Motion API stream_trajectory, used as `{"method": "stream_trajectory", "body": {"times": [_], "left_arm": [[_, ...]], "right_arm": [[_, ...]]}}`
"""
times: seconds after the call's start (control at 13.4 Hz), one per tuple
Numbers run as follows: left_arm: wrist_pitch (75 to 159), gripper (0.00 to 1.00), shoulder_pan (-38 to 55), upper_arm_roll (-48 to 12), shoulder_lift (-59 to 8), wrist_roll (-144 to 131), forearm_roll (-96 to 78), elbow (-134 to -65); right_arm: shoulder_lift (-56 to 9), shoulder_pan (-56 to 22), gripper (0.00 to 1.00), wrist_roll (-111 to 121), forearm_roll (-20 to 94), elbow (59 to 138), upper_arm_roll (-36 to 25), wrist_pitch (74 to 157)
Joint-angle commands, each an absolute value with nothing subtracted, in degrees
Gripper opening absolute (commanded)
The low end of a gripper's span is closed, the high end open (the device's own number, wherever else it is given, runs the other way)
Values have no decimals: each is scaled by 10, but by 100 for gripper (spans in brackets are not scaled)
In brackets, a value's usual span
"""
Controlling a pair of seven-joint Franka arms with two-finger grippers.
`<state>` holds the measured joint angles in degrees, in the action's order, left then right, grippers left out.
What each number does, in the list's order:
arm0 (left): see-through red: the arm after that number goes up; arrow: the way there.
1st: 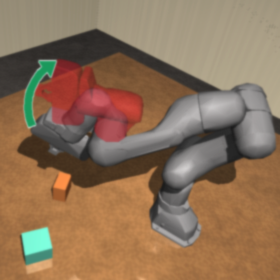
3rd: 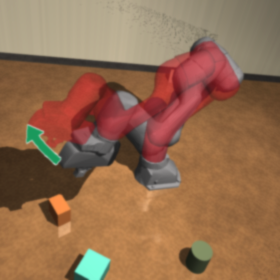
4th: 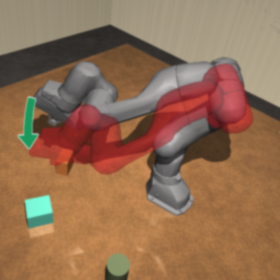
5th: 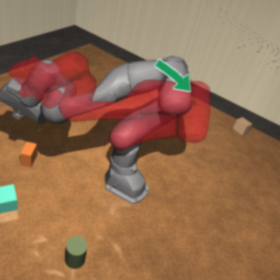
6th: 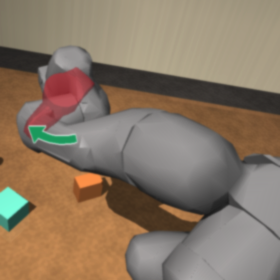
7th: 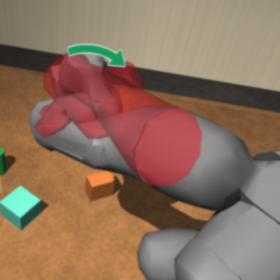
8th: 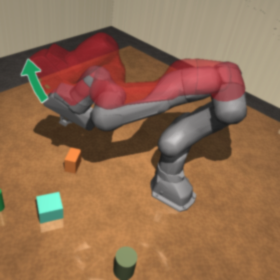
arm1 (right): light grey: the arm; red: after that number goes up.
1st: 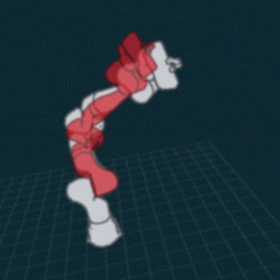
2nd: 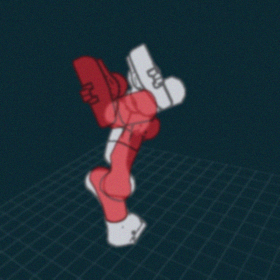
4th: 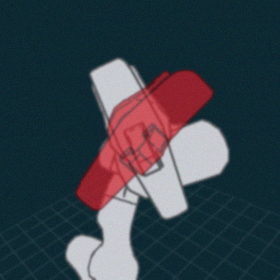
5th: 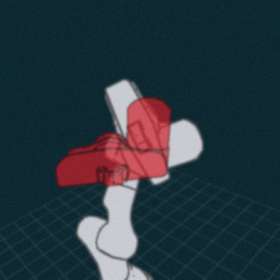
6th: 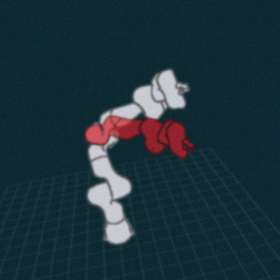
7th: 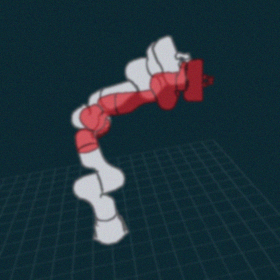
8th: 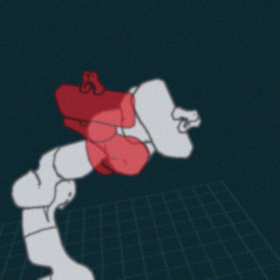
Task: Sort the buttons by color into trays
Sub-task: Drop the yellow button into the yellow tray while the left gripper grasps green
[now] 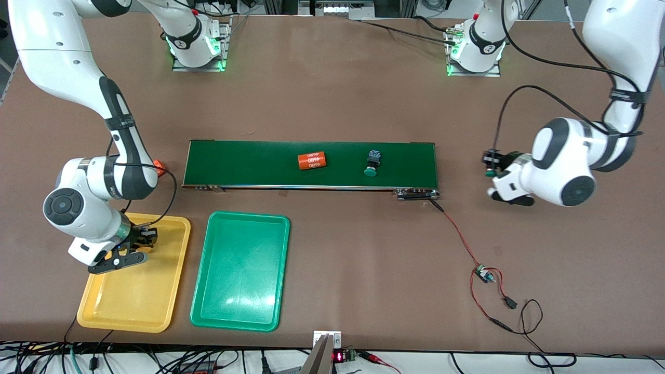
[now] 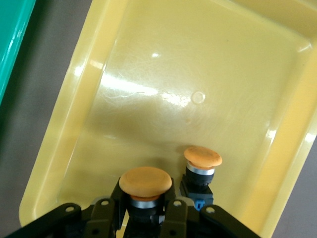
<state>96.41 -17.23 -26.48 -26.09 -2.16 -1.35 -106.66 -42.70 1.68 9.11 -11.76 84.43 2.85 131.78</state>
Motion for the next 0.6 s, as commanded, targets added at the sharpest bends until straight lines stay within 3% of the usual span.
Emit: {"method": "stream_trajectory", "body": {"times": [0.0, 0.15, 0.52], "left_arm": [[964, 19, -155, -315, -269, -113, -49, -1050], [1014, 20, -141, -325, -284, -114, -50, -1051], [1111, 22, -115, -337, -321, -104, -40, -1059]], "right_arm": [[-445, 15, 23, 81, -122, 831, 28, 1322], [-446, 15, 49, 75, -120, 832, 28, 1330], [-446, 16, 76, 74, -118, 844, 28, 1354]]}}
